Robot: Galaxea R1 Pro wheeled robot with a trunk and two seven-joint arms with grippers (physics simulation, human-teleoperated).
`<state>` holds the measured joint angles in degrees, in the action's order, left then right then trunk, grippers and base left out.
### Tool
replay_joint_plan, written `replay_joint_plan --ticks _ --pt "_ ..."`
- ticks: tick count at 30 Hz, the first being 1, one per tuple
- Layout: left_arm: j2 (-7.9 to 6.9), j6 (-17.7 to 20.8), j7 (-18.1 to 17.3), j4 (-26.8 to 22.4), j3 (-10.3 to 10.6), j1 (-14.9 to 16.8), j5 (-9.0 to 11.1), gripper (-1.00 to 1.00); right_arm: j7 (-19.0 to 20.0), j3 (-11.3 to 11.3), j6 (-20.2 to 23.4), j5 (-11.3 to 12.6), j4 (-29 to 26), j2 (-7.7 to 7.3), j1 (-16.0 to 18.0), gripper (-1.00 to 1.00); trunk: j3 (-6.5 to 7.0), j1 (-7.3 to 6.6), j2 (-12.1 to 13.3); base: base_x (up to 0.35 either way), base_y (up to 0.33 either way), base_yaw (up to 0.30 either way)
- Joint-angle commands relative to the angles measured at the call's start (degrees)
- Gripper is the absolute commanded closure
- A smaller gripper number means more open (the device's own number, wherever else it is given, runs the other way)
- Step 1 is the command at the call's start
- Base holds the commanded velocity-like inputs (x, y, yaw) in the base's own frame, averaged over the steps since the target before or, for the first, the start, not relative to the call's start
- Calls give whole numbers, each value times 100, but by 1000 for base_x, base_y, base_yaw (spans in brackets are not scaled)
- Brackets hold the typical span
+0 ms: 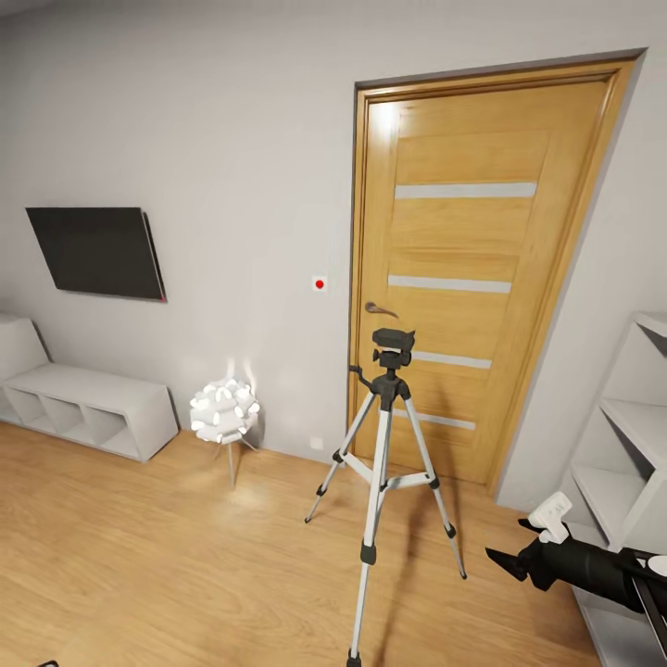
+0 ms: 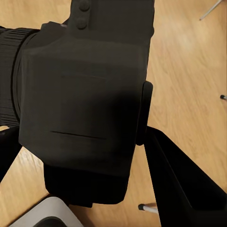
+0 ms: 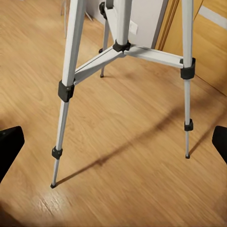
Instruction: Attach the digital camera to the camera tripod in the bedroom.
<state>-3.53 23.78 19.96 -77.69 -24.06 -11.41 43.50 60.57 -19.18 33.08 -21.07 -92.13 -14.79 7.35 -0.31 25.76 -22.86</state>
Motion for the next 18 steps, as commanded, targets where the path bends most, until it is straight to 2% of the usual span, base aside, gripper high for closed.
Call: replay_joint_plan --ticks 1,9,18 --pt "-5 20 26 -5 3 -1 46 100 43 -4 32 -37 -7 1 4 -100 -3 3 -6 0 0 0" --pt "-20 19 5 34 12 -1 40 100 43 1 32 -37 -7 2 0 -100 -3 3 -6 90 -108 61" --pt "-24 21 2 54 -1 -1 34 100 43 2 32 -37 -7 0 -5 -100 -3 3 -6 195 -234 231"
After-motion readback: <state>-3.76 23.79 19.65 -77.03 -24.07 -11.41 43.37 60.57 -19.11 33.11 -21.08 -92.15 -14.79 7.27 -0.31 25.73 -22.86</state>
